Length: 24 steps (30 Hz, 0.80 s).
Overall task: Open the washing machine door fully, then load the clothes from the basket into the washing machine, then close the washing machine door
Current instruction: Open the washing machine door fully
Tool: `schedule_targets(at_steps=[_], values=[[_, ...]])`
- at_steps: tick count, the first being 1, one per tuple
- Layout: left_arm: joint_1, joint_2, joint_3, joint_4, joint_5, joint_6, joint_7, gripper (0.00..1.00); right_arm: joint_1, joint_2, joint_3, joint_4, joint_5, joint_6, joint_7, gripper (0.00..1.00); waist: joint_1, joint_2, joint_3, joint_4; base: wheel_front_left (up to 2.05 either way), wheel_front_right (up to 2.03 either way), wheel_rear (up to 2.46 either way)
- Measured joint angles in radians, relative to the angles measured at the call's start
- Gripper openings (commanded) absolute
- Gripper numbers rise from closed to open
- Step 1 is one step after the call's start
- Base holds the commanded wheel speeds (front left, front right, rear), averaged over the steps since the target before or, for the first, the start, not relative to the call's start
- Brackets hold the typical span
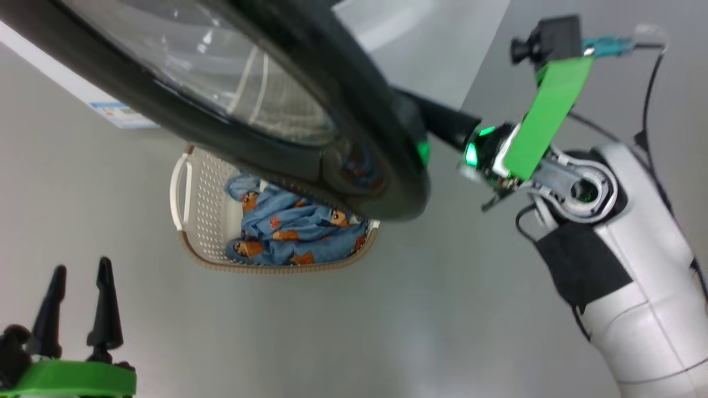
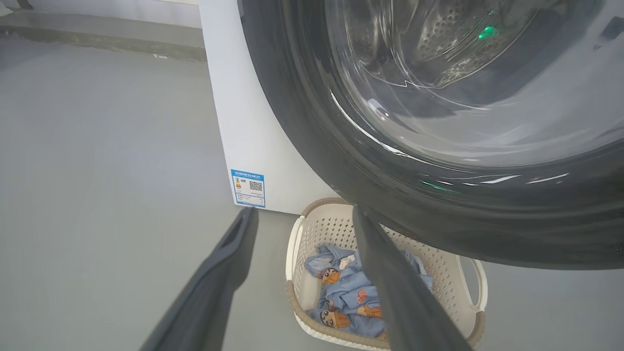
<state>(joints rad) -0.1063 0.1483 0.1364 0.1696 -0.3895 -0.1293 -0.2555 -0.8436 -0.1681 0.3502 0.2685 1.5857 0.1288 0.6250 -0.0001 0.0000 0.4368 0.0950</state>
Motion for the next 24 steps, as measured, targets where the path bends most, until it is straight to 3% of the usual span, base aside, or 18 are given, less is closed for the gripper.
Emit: schedule_targets(at_steps=[10, 24], values=[[0.051, -0.046, 0.012, 0.028, 0.017, 0.000, 0.000, 1.00, 0.149, 0.014, 0.054, -0.021, 0.030, 0.000, 0.061, 0.00, 0.0000, 0.0000, -0.124, -0.005, 0.00, 0.00, 0.00], [0.083, -0.091, 0.011, 0.035, 0.048, 0.000, 0.000, 1.00, 0.256, 0.081, 0.145, 0.012, 0.058, 0.000, 0.055, 0.00, 0.0000, 0.0000, -0.255, 0.034, 0.00, 0.00, 0.00]])
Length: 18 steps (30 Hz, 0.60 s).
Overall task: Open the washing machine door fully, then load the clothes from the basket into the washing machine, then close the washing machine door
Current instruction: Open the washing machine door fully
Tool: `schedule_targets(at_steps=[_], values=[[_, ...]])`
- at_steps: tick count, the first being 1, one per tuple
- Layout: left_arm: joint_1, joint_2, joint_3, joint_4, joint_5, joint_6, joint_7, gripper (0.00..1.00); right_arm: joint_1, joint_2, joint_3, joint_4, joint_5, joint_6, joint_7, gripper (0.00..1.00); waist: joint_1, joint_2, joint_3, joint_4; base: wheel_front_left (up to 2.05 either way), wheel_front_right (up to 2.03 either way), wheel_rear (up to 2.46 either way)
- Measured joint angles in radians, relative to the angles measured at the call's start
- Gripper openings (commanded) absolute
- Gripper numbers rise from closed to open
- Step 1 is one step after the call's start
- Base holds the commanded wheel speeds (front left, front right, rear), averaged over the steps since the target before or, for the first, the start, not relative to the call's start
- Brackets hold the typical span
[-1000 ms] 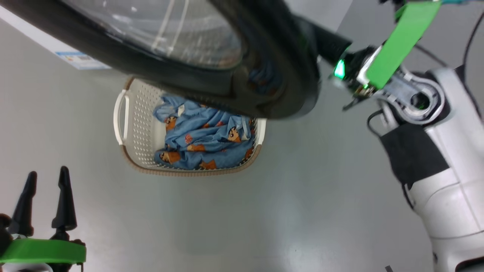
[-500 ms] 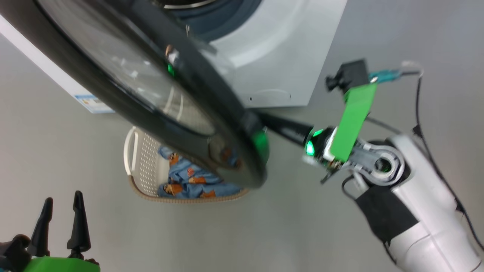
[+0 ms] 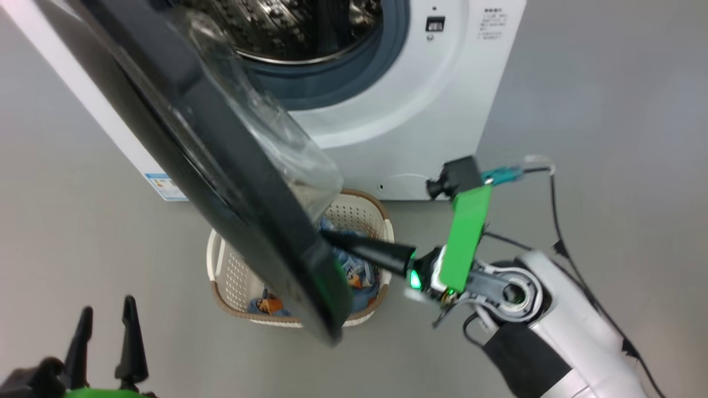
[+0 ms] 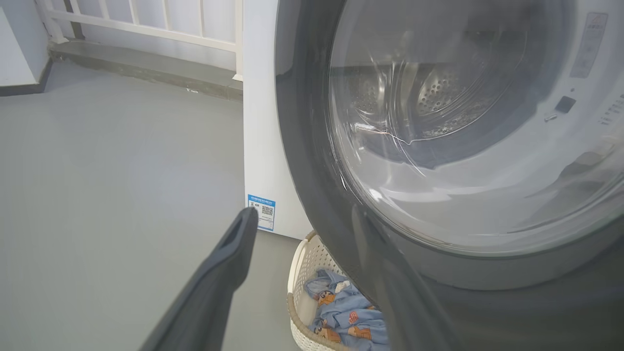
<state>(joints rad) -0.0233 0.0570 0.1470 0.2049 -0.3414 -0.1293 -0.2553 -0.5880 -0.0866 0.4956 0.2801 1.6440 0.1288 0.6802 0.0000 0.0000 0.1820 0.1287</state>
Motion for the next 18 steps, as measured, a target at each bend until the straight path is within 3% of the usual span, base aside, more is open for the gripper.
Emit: schedule_targets(at_steps=[18], values=[[0.010, -0.018, -0.034, 0.012, 0.003, 0.000, 0.000, 1.00, 0.032, 0.002, 0.188, 0.012, 0.186, 0.000, -0.203, 0.00, 0.0000, 0.0000, -0.065, 0.073, 0.00, 0.00, 0.00]])
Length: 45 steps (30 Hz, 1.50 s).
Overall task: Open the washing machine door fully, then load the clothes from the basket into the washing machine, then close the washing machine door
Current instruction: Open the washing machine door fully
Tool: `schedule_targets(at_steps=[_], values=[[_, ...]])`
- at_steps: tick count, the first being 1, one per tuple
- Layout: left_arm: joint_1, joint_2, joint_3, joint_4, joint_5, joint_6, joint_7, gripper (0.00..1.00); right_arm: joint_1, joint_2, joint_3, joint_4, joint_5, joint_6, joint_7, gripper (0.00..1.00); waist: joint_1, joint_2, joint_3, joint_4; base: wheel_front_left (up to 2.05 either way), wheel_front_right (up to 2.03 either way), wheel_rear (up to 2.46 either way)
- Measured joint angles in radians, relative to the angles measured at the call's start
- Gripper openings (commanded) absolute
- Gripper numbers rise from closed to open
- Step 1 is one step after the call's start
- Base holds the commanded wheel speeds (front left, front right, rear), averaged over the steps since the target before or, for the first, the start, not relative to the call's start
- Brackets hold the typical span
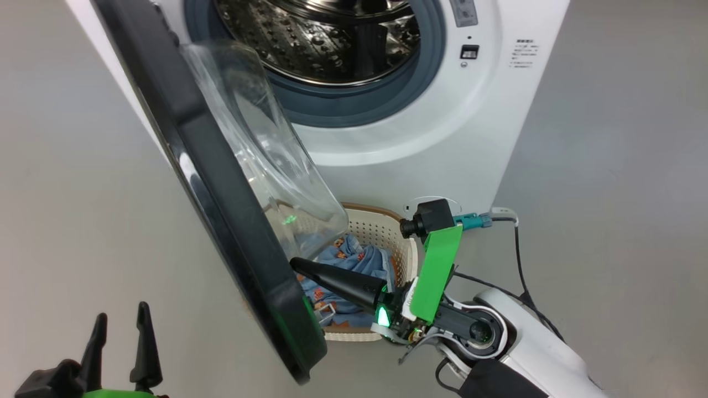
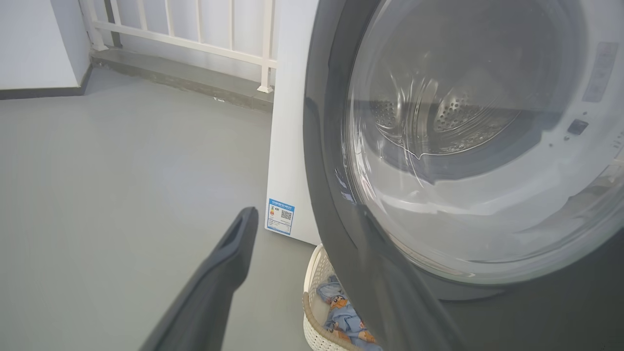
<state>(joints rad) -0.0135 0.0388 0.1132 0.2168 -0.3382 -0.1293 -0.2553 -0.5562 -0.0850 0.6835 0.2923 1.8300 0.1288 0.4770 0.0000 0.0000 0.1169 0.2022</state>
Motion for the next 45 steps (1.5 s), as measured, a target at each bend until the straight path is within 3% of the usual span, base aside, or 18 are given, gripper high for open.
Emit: schedule_targets(at_steps=[21, 28, 32, 33, 35, 36, 38, 39, 45], values=[[0.019, -0.001, -0.017, 0.017, -0.002, 0.000, 0.000, 1.00, 0.009, 0.000, 0.085, 0.031, 0.091, 0.000, -0.117, 0.00, 0.0000, 0.0000, -0.066, 0.029, 0.00, 0.00, 0.00], [0.055, -0.001, -0.006, 0.018, -0.003, 0.000, 0.000, 1.00, 0.042, 0.003, 0.070, 0.019, 0.077, 0.000, -0.127, 0.00, 0.0000, 0.0000, -0.087, 0.012, 0.00, 0.00, 0.00], [0.057, -0.001, 0.005, 0.016, -0.003, 0.000, 0.000, 1.00, 0.072, 0.010, 0.032, -0.002, 0.006, 0.000, -0.132, 0.00, 0.0000, 0.0000, -0.094, -0.009, 0.00, 0.00, 0.00], [0.058, -0.001, 0.008, 0.016, -0.003, 0.000, 0.000, 1.00, 0.083, 0.013, 0.015, -0.010, -0.019, 0.000, -0.138, 0.05, 0.0000, 0.0000, -0.096, -0.014, 0.00, 0.00, 0.00], [0.059, -0.001, 0.015, 0.015, -0.003, 0.000, 0.000, 1.00, 0.103, 0.015, -0.018, -0.029, -0.071, 0.000, -0.154, 0.36, 0.0000, 0.0000, -0.098, -0.026, 0.00, 0.00, 0.00], [0.060, -0.001, 0.019, 0.013, -0.003, 0.000, 0.000, 1.00, 0.114, 0.014, -0.032, -0.041, -0.099, 0.000, -0.163, 0.45, 0.0000, 0.0000, -0.099, -0.032, 0.00, 0.00, 0.00], [0.068, -0.001, 0.025, 0.008, -0.003, 0.000, 0.000, 1.00, 0.139, 0.008, -0.060, -0.074, -0.154, 0.000, -0.187, 0.91, 0.0000, 0.0000, -0.102, -0.044, 0.00, 0.00, 0.00], [0.074, -0.001, 0.027, 0.007, -0.002, 0.000, 0.000, 1.00, 0.150, -0.002, -0.067, -0.094, -0.182, 0.000, -0.202, 1.00, 0.0000, 0.0000, -0.104, -0.050, 0.00, 0.00, 0.00], [0.081, -0.001, 0.035, 0.003, 0.001, 0.000, 0.000, 1.00, 0.189, -0.104, -0.087, -0.180, -0.393, 0.000, -0.416, 1.00, 0.0000, 0.0001, -0.108, -0.080, 0.00, 0.00, 0.00]])
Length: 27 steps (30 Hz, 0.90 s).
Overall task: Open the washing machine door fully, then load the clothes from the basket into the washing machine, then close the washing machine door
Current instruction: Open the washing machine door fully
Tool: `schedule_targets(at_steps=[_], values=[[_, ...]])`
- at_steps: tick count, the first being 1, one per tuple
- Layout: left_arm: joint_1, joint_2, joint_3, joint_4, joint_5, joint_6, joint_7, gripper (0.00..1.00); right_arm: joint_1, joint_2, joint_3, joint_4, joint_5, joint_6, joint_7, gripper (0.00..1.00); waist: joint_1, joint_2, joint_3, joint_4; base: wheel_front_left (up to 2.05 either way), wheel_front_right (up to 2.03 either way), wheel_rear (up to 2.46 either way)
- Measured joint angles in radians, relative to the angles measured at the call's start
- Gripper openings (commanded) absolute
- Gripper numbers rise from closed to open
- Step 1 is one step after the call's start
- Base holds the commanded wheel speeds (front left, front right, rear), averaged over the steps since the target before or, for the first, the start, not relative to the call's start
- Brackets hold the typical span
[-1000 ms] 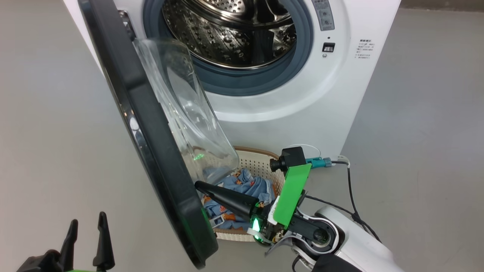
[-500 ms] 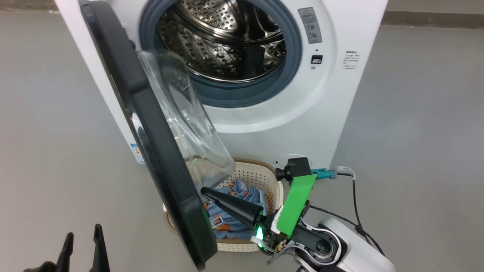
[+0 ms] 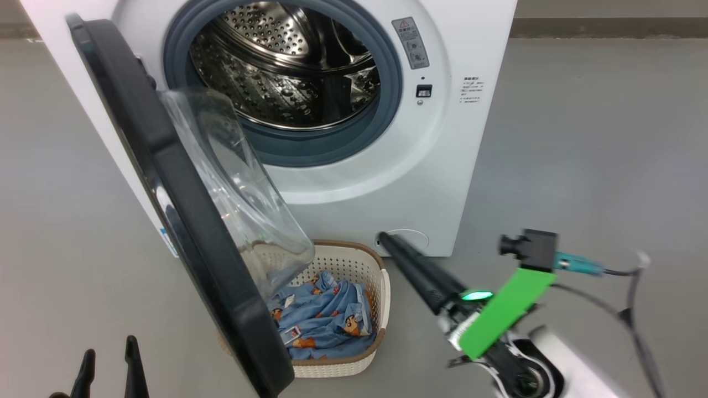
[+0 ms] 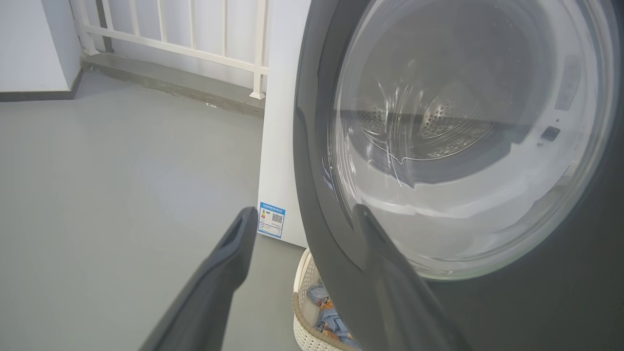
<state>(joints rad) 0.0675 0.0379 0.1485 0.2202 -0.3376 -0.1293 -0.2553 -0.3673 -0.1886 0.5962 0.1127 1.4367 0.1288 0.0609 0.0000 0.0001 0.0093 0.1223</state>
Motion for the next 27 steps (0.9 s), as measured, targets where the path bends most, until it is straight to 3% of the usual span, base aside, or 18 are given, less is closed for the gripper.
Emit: schedule_targets(at_steps=[5, 9, 14, 20, 27], values=[[0.003, 0.000, 0.001, -0.001, 0.007, 0.000, 0.000, 1.00, 0.022, -0.133, 0.045, 0.001, -0.207, 0.000, -0.250, 1.00, 0.0000, 0.0000, -0.009, -0.011, 0.00, 0.00, 0.00], [0.025, 0.000, 0.001, -0.003, 0.008, 0.000, 0.000, 1.00, 0.069, -0.202, 0.021, 0.035, -0.390, 0.000, -0.310, 1.00, 0.0000, 0.0000, -0.019, -0.022, 0.00, 0.00, 0.00], [0.037, 0.000, 0.002, -0.007, 0.010, 0.000, 0.000, 1.00, 0.186, -0.172, -0.207, -0.017, -0.626, 0.000, -0.311, 1.00, 0.0000, 0.0000, -0.022, -0.042, 0.00, 0.00, 0.00], [0.059, 0.000, 0.005, -0.013, 0.016, 0.000, 0.000, 1.00, 0.330, -0.109, -0.386, -0.070, -0.889, 0.000, -0.311, 1.00, 0.0000, 0.0000, -0.024, -0.076, 0.00, 0.00, 0.00], [0.061, 0.001, 0.024, -0.017, 0.026, 0.000, 0.000, 1.00, 0.352, -0.095, -0.543, -0.060, -1.021, 0.000, -0.311, 1.00, 0.0000, 0.0000, -0.028, -0.116, 0.00, 0.00, 0.00]])
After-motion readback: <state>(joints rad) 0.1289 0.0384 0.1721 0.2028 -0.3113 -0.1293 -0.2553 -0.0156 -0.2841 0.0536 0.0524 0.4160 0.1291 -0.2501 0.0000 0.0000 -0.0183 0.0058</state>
